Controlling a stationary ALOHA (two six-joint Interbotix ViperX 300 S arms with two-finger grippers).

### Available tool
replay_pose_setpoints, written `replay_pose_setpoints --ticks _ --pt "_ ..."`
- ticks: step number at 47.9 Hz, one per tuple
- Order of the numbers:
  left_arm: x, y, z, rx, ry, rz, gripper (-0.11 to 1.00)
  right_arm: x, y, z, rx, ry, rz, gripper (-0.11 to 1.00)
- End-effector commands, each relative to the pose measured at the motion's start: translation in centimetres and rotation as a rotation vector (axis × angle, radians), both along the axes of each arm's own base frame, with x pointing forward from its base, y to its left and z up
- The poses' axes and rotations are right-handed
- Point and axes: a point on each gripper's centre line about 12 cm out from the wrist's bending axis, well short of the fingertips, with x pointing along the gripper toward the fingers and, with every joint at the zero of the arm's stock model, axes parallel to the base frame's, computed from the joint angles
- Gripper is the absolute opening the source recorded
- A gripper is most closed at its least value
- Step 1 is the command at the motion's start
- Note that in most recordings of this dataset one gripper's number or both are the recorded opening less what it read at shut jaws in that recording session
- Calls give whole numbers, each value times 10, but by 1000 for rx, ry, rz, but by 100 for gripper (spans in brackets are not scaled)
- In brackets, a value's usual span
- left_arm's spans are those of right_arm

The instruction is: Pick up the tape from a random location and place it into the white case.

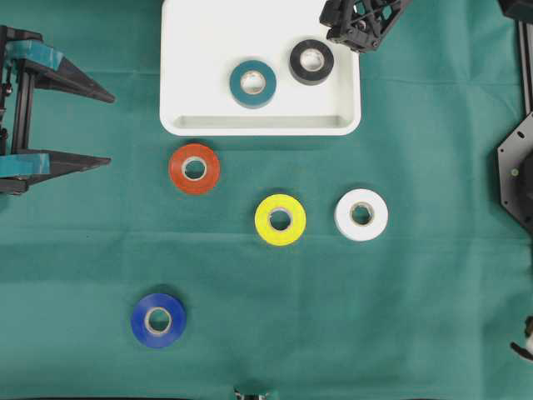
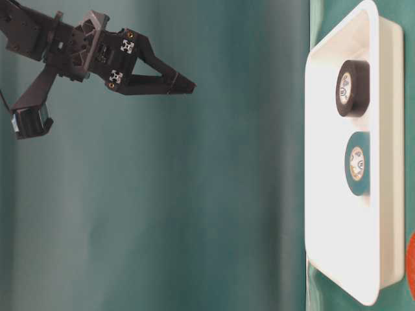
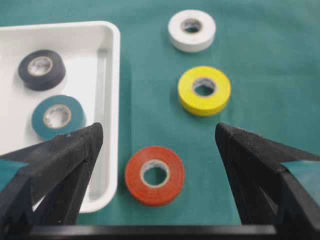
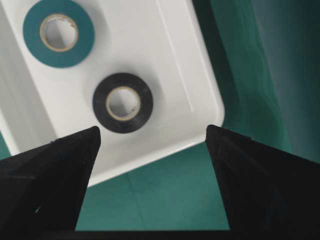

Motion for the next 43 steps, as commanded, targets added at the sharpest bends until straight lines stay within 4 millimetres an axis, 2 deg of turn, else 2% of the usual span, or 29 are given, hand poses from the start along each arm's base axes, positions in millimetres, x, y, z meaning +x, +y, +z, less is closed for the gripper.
replay_pose_setpoints --ticks 1,9,17,22,34,43 --pt "2 0 12 -1 -34 -1 99 5 16 16 -8 -49 42 84" --pt "2 0 13 -1 -35 -1 99 20 54 14 6 -77 124 84" --pt "2 0 13 -1 -37 -1 99 34 103 13 26 -118 214 84" --pt "2 0 13 0 -37 -1 99 39 123 13 32 -143 258 84" --pt "1 0 14 -1 -40 -1 99 36 127 13 30 -164 273 83" --pt "1 0 14 -3 -40 -1 99 12 129 14 22 -239 291 83"
